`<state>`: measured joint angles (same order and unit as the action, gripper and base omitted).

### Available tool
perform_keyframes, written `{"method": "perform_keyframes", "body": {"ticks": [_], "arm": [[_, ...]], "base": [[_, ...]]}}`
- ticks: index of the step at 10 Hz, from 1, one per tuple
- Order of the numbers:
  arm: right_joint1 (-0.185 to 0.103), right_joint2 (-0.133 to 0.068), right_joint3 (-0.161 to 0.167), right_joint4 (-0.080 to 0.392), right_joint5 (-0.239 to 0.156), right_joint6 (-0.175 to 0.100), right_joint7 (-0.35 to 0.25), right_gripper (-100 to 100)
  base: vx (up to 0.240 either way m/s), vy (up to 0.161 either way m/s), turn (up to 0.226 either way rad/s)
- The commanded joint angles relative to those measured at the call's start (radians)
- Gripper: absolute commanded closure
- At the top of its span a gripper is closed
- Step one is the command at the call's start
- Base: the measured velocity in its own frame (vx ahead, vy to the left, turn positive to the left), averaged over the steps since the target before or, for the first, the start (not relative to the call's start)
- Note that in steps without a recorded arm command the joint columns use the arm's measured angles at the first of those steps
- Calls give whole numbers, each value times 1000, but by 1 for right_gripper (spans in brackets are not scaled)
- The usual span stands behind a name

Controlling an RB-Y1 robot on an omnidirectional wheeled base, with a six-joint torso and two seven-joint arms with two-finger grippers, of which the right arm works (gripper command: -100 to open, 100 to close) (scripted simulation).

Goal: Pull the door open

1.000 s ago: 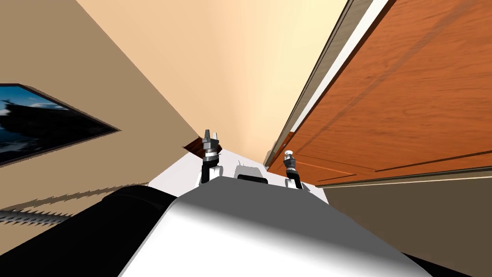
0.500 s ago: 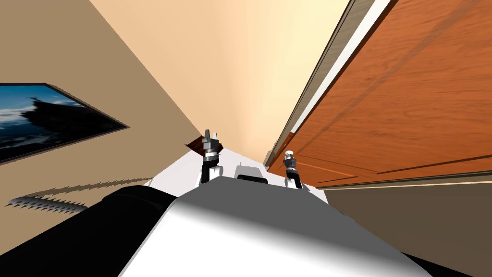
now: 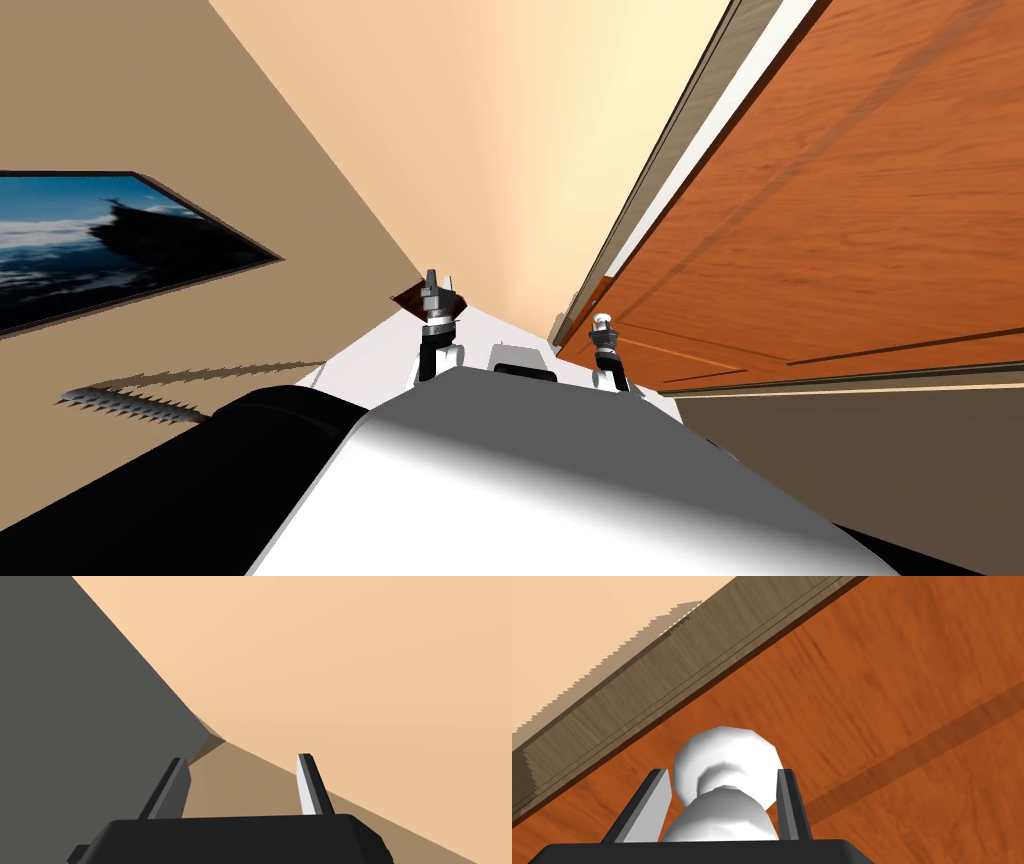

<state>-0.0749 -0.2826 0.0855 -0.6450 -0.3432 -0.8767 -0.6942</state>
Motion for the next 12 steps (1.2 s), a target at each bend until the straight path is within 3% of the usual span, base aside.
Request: {"method": "perform_keyframes", "body": {"ticks": [1, 12], "arm": [[0, 5, 6, 7, -6, 1, -36, 100], [-6, 3, 31, 6, -99, 13, -321, 100]], "base": [[-38, -22, 46], [-42, -19, 59]]}}
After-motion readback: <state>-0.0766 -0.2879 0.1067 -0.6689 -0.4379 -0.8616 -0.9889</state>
